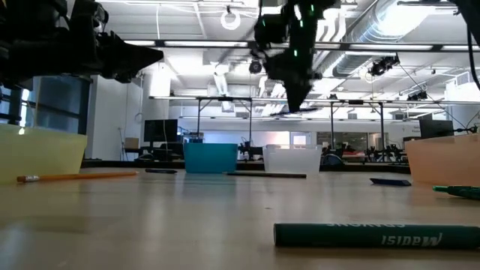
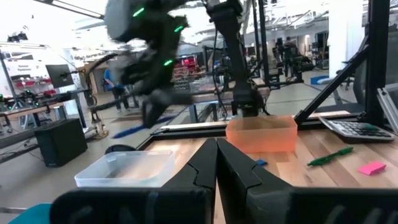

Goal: Sort crayons/erasers/pens/pencils in bins
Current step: Put the blue ballpen into the white bin

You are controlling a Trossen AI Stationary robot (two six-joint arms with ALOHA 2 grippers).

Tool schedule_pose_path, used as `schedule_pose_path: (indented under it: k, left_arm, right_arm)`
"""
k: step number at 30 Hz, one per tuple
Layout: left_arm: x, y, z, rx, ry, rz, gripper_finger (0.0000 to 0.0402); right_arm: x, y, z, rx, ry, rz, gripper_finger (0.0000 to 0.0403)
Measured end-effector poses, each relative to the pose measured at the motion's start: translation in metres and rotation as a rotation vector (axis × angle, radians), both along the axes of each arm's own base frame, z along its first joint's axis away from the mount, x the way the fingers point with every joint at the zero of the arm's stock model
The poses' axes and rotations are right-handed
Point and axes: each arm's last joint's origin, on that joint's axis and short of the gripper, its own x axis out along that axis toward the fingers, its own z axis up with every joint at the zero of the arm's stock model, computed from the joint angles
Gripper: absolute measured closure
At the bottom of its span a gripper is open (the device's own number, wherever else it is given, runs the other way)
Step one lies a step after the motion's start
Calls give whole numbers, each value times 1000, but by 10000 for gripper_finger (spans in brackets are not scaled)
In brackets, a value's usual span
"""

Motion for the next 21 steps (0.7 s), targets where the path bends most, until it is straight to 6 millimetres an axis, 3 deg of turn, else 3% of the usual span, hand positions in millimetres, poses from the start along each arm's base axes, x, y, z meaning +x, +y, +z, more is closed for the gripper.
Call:
schedule_pose_path:
  k: [4, 8, 16, 21]
  left_arm:
    - [0, 0, 0, -1, -1, 8, 401]
    - [0, 0, 0, -2, -1, 12, 401]
    - [0, 0, 0, -2, -2, 12, 401]
    - [0, 0, 0, -4, -2, 11, 401]
  right_arm:
    - [-13, -42, -23, 42, -115, -118, 385]
    - [-22, -67, -35, 72, -223, -204, 385]
    - [-26, -84, -57, 75, -345, -230, 385]
    - [-26, -91, -83, 116, -335, -233, 385]
